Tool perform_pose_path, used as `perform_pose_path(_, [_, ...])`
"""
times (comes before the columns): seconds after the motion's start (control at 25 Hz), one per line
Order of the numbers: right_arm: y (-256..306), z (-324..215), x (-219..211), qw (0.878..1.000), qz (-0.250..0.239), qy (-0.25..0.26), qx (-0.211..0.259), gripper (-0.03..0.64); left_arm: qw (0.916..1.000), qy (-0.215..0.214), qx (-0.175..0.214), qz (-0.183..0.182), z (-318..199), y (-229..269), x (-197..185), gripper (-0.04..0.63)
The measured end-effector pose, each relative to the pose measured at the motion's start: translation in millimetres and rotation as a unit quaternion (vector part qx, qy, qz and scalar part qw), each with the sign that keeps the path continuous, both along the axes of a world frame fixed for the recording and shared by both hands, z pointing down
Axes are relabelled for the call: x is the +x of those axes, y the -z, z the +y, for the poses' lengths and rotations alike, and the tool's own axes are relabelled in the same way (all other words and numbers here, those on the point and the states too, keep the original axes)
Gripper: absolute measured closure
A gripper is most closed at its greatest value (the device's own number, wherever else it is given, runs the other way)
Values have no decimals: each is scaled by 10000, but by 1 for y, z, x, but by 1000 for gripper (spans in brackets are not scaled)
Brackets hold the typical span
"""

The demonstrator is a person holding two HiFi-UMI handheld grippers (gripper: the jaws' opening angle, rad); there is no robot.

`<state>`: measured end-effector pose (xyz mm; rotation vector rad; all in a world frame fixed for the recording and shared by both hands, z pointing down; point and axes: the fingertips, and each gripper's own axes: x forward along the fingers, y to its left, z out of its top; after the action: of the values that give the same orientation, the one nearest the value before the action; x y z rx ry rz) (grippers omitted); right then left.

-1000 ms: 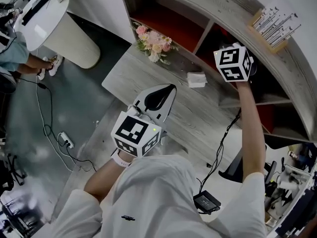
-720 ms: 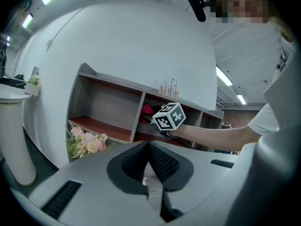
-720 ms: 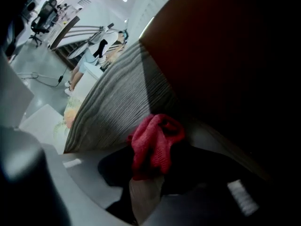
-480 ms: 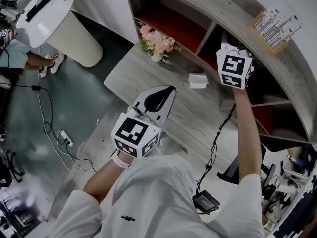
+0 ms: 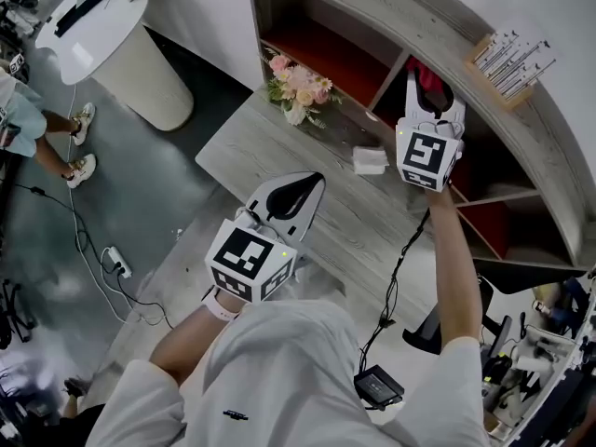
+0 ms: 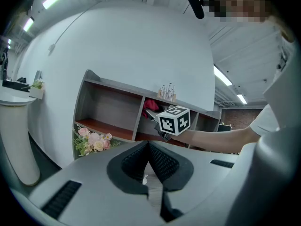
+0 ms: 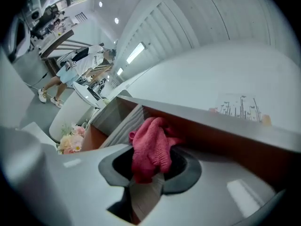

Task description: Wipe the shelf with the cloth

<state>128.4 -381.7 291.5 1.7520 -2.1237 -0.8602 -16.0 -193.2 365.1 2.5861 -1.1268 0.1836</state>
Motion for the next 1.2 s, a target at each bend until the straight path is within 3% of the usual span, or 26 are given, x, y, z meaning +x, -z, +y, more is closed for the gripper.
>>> perform_pose_path(0.24, [-3, 26, -18, 9995, 136, 277, 49, 483, 10000, -56, 24, 44, 7, 2, -1, 589])
perform_pose_path(0.64, [0, 22, -16, 9980, -494, 394, -18, 481, 9999, -106, 73, -13, 12, 7, -5, 589])
perform_pose_path(0.8, [6, 17, -9, 9978, -601, 283, 11, 480, 9999, -126, 57, -5, 12, 7, 1, 589])
perform_pose_path(1.2, [7, 25, 19, 9874, -1545, -302, 189, 480, 10000, -13, 10, -29, 11, 3, -9, 589])
